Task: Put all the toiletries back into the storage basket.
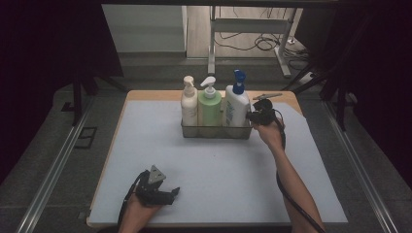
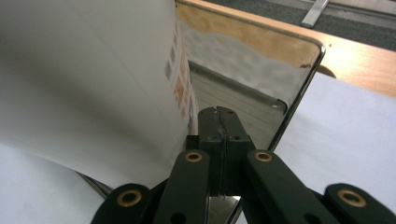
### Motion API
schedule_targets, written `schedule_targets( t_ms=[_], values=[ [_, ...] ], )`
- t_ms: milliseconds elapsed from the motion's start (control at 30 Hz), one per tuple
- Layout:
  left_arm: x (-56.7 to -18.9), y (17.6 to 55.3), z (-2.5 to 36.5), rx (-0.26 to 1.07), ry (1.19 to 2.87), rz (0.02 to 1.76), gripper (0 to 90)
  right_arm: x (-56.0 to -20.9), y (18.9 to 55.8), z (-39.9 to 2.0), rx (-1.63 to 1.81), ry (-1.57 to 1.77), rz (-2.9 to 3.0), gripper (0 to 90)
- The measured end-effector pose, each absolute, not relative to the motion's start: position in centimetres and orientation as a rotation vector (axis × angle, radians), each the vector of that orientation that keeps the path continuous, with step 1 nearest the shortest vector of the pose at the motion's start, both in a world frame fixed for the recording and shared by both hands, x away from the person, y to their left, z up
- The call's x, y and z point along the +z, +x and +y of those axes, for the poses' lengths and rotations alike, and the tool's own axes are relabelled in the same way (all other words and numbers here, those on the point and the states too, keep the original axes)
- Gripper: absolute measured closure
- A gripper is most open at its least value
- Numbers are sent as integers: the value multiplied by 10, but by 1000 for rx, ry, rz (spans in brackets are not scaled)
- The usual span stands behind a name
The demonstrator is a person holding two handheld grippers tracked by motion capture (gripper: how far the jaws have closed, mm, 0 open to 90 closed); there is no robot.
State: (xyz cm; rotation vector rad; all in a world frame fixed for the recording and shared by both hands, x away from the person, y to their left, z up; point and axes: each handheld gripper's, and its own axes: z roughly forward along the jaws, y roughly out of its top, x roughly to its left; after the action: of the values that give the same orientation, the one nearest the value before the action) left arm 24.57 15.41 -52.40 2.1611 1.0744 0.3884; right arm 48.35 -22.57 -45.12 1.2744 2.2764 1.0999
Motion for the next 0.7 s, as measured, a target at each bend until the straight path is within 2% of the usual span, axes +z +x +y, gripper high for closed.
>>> schedule_targets(
  t_ms=[700],
  values=[
    [-524, 246, 154, 391, 2161, 1073, 134, -464, 479, -214, 1095, 1257, 2329, 895]
  ],
)
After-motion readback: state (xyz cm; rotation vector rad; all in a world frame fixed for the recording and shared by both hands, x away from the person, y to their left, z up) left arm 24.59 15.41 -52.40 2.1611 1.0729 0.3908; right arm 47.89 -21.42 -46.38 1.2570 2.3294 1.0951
